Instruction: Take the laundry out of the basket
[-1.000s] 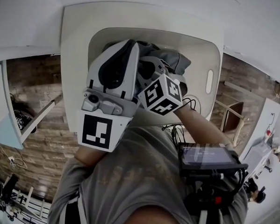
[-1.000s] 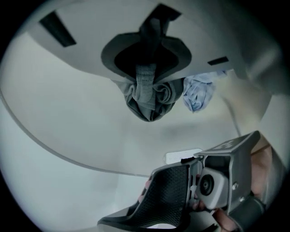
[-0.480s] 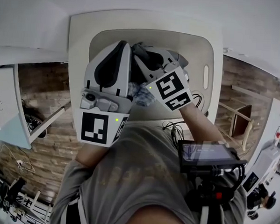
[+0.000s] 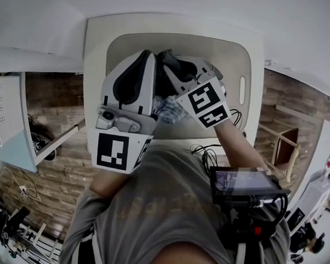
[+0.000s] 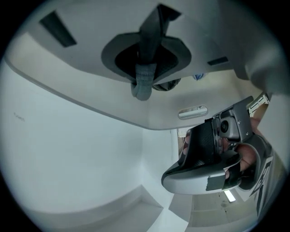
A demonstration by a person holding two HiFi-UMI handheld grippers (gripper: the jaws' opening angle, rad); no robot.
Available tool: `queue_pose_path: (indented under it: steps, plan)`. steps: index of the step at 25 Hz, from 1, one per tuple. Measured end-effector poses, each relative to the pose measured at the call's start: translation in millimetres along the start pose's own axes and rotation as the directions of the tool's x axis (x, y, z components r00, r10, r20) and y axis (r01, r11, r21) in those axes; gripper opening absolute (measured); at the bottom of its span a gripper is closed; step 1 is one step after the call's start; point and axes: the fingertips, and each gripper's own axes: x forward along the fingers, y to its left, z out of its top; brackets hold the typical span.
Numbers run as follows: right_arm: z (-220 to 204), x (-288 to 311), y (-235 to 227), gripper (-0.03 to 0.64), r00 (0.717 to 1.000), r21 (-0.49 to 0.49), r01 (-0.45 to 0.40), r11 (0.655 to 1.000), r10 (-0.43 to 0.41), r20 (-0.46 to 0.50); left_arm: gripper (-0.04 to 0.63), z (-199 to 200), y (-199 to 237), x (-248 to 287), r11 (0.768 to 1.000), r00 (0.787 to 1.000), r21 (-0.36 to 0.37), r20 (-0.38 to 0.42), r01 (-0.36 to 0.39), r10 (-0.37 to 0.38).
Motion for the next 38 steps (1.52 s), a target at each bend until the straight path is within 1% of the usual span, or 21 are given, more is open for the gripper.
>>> queue_pose_path:
  steps: [5,7,8,10,12,15,17,20,22,25,26,29,31,32,33,35,38]
  plan:
    - [-9.0,9.7,10.0,0.066,0.999,-0.033,-0.021,0.999,0.020,-0.047,0.008,-4.0,8.9,5.5,1.000,1.000,-0.012,0.000,-0.006,0.006]
    - [-14.9,11.4,13.7,0.090,0.997,-0.047,-0.034,0.998,0.030,-0.077,0.008,-4.9,11.0,7.2,1.000,1.000,-0.020,0.000,-0.006,0.006]
    - [-18.8,12.9,15.4,0.132,0.995,-0.054,-0.043,0.998,0.037,-0.098,0.008,-6.0,12.7,7.6,1.000,1.000,-0.024,0.000,-0.006,0.006]
    - [-28.9,16.7,18.3,0.244,0.988,-0.063,-0.066,0.996,0.056,-0.147,0.008,-8.9,15.3,8.5,0.999,1.000,-0.035,0.001,-0.003,0.003]
    - [-40.5,20.1,21.2,0.325,0.978,-0.060,-0.089,0.994,0.076,-0.196,0.008,-11.7,15.5,9.7,0.999,1.000,-0.045,0.001,0.004,-0.004]
    - [-59.4,21.8,25.3,0.390,0.957,-0.068,-0.117,0.991,0.094,-0.274,0.008,-13.6,13.8,11.9,0.998,1.000,-0.062,0.003,0.018,-0.017]
    - [-75.6,22.9,28.2,0.419,0.934,-0.070,-0.141,0.988,0.109,-0.339,0.008,-14.9,13.0,13.9,0.997,1.000,-0.073,0.003,0.027,-0.027]
    - [-97.0,24.9,26.7,0.453,0.901,-0.068,-0.152,0.986,0.110,-0.419,0.008,-19.1,11.8,16.6,0.995,0.999,-0.087,0.004,0.039,-0.038]
    - [-107.3,25.2,21.3,0.460,0.887,-0.058,-0.141,0.988,0.100,-0.451,0.008,-21.3,10.5,18.0,0.994,0.999,-0.096,0.006,0.046,-0.045]
    - [-115.9,24.5,18.2,0.460,0.876,-0.013,-0.133,0.991,0.111,-0.470,0.008,-20.9,6.9,18.2,0.993,0.999,-0.109,0.004,0.052,-0.052]
    - [-118.1,24.2,19.0,0.444,0.871,0.006,-0.138,0.990,0.124,-0.475,0.008,-20.5,6.2,17.9,0.992,0.999,-0.112,0.004,0.053,-0.053]
    - [-119.0,22.1,18.2,0.336,0.864,0.044,-0.148,0.988,0.151,-0.480,0.008,-20.9,5.7,17.8,0.992,0.998,-0.116,0.006,0.057,-0.057]
    - [-115.0,21.0,14.9,0.247,0.873,0.071,-0.138,0.988,0.155,-0.462,0.008,-21.2,5.7,19.0,0.992,0.998,-0.112,0.011,0.061,-0.060]
    - [-112.6,21.2,12.5,0.194,0.881,0.082,-0.131,0.988,0.154,-0.447,0.008,-21.1,5.7,19.7,0.992,0.998,-0.108,0.013,0.061,-0.060]
    - [-110.1,21.9,10.3,0.160,0.891,0.089,-0.124,0.988,0.151,-0.428,0.008,-20.5,5.9,19.8,0.993,0.998,-0.105,0.014,0.061,-0.060]
    - [-101.7,19.8,9.4,0.120,0.903,0.098,-0.112,0.989,0.143,-0.405,0.008,-15.9,6.9,17.2,0.994,0.998,-0.097,0.021,0.057,-0.056]
    - [-85.2,13.2,13.8,0.101,0.922,0.110,-0.099,0.989,0.133,-0.363,0.008,-6.4,7.9,10.4,0.995,0.998,-0.081,0.030,0.051,-0.049]
